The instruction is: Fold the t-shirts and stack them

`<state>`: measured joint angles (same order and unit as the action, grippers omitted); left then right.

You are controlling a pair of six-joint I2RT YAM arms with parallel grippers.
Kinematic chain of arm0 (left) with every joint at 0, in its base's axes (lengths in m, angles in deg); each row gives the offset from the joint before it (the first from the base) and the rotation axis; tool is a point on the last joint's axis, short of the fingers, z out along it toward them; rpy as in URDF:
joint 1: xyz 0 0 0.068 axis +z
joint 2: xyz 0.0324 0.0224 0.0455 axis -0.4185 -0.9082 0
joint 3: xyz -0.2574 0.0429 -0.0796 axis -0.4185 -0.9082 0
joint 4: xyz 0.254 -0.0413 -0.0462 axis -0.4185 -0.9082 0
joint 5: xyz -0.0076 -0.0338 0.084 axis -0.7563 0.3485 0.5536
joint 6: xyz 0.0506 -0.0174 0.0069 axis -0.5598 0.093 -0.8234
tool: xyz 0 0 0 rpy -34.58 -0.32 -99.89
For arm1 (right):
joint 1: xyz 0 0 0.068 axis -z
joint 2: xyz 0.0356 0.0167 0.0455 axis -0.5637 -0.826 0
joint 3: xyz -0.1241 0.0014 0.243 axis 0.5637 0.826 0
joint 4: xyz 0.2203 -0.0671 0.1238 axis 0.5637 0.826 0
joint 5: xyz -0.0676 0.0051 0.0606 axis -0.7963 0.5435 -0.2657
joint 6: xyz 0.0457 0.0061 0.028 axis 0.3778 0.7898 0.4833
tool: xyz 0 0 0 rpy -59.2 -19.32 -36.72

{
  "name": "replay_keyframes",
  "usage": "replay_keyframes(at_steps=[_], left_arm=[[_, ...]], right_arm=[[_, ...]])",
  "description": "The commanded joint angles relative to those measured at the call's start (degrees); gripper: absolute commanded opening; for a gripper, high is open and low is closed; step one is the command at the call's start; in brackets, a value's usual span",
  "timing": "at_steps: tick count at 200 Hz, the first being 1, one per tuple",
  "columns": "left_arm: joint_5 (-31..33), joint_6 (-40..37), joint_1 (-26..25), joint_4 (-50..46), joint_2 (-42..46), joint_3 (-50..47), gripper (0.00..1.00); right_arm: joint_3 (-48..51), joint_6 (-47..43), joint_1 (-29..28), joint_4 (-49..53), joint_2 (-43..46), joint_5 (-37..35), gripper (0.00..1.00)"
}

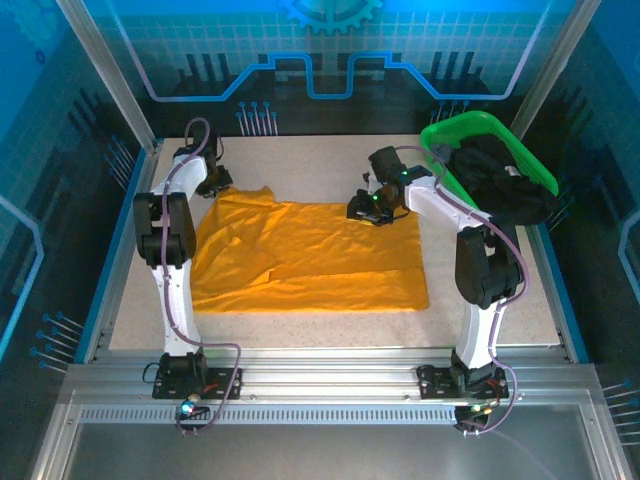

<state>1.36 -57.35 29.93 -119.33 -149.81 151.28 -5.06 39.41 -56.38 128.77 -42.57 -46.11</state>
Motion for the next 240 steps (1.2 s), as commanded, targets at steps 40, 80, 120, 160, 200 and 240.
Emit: replay_keyframes(at_steps=[40, 80, 120, 160, 200, 240], left_arm=[[-0.1, -2.0, 0.0, -0.5, 0.2, -0.5, 0.24], [0.1, -2.7, 0.0, -0.5, 0.1, -1.2, 0.24], [-0.2, -2.2, 0.0, -0.8, -0.7, -0.6, 0.20], [0.1, -2.2, -0.1, -1.3, -1.1, -0.3, 0.19], [0.5, -2.2, 0.0, -1.8, -1.3, -0.7, 0.21], [0.1, -1.9, -0.1, -1.6, -1.7, -0.6, 0.20]], right_arm=[[0.5, 0.3, 0.8, 0.6, -0.8, 1.2, 0.36], [0.2, 0.3, 0.7, 0.4, -1.2, 1.5, 0.36], [0.3, 0.4, 0.8, 0.5, -1.1, 1.5, 0.36], [0.3, 0.4, 1.0, 0.5, -1.1, 1.5, 0.36], [0.2, 0.5, 1.1, 0.4, -1.2, 1.8, 0.36], [0.3, 0.5, 1.2, 0.4, -1.3, 1.8, 0.36]])
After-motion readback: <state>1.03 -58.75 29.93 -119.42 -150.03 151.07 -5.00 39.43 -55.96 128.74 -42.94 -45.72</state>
